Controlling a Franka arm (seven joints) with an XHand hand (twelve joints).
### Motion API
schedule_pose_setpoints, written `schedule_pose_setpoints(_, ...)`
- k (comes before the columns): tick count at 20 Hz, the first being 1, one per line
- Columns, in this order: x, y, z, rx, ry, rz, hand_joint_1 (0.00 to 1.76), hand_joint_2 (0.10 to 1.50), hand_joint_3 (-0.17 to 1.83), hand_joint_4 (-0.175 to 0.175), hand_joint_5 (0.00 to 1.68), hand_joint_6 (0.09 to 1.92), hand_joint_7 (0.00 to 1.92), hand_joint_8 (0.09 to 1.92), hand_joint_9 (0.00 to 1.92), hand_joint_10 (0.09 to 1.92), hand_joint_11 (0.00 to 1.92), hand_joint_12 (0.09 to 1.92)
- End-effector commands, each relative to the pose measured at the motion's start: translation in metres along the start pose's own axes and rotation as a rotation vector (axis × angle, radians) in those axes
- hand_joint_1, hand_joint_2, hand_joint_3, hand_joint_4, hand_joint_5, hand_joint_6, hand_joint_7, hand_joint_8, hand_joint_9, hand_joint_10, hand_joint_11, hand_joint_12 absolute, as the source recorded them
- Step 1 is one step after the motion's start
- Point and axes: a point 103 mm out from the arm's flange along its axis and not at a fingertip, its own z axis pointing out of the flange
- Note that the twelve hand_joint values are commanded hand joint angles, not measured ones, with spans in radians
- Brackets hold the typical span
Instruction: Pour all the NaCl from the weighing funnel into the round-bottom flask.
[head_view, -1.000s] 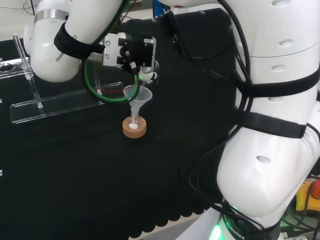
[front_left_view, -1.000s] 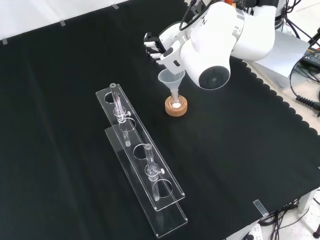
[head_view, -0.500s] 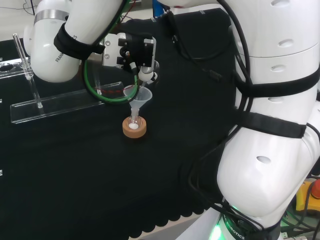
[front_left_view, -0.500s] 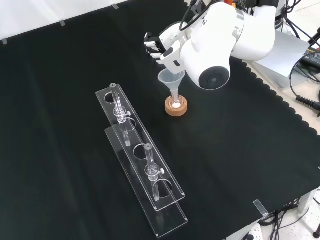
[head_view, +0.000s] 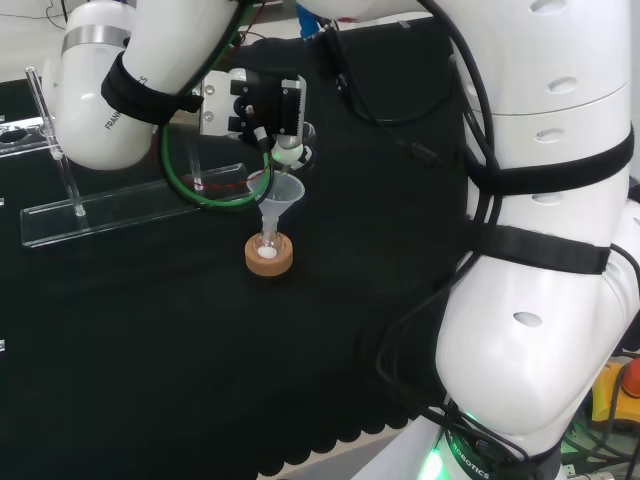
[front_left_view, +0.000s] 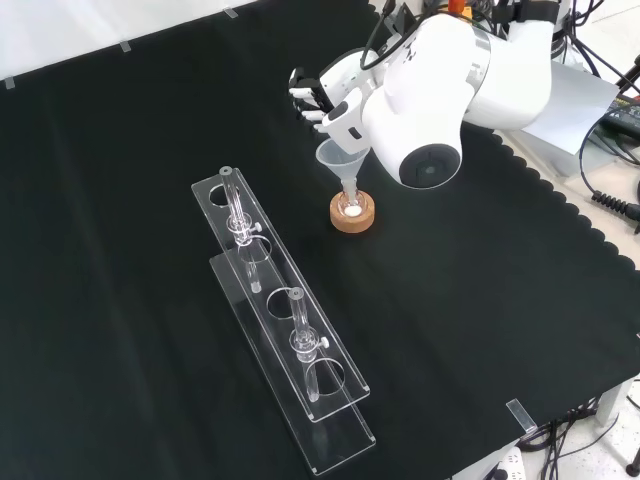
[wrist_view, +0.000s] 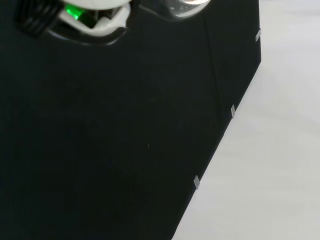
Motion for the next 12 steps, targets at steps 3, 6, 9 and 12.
schedule_pose_setpoints(3,0.0022,0.0015,-0.0018,0.002,-0.008,-0.004,1.09,0.65,0.80,0.175,1.13,1.00,0.87,0.55,1.17,0.21,0.89,1.04)
schedule_pose_setpoints(6,0.0022,0.0018,-0.0014,0.004,-0.010,-0.004,1.09,0.65,0.80,0.175,1.13,1.00,0.87,0.55,1.17,0.21,0.88,1.04)
schedule_pose_setpoints(9,0.0019,0.0025,0.0001,0.007,-0.009,-0.003,1.09,0.65,0.80,0.175,1.13,1.00,0.87,0.55,1.17,0.21,0.88,1.04)
schedule_pose_setpoints(12,0.0018,0.0030,0.0018,0.005,-0.004,-0.003,1.09,0.65,0.80,0.175,1.13,1.00,0.87,0.55,1.17,0.21,0.88,1.04)
